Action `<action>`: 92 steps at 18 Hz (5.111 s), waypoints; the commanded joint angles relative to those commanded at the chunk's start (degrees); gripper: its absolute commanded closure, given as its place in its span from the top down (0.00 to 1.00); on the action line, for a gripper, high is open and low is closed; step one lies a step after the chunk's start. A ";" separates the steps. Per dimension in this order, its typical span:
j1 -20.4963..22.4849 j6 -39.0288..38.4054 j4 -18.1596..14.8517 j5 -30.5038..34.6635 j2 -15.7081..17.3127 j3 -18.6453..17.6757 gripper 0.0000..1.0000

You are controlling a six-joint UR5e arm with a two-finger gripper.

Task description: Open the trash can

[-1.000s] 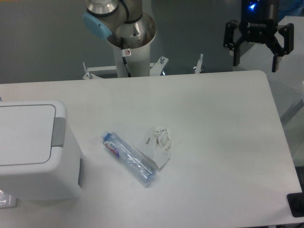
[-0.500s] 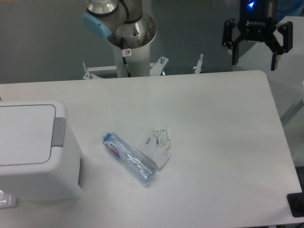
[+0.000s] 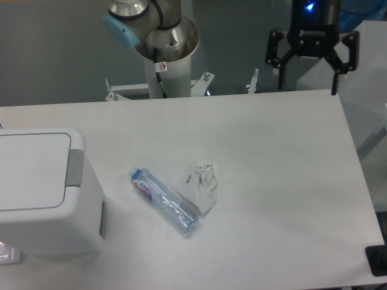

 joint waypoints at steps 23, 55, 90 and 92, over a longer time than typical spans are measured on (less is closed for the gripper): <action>-23.64 -35.44 6.42 -0.88 -2.99 -3.16 1.00; -31.56 -53.90 15.47 -0.97 -9.49 -4.39 1.00; -32.35 -53.64 15.73 -0.79 -9.41 -6.41 1.00; -32.26 -53.64 15.73 -0.79 -9.49 -6.41 1.00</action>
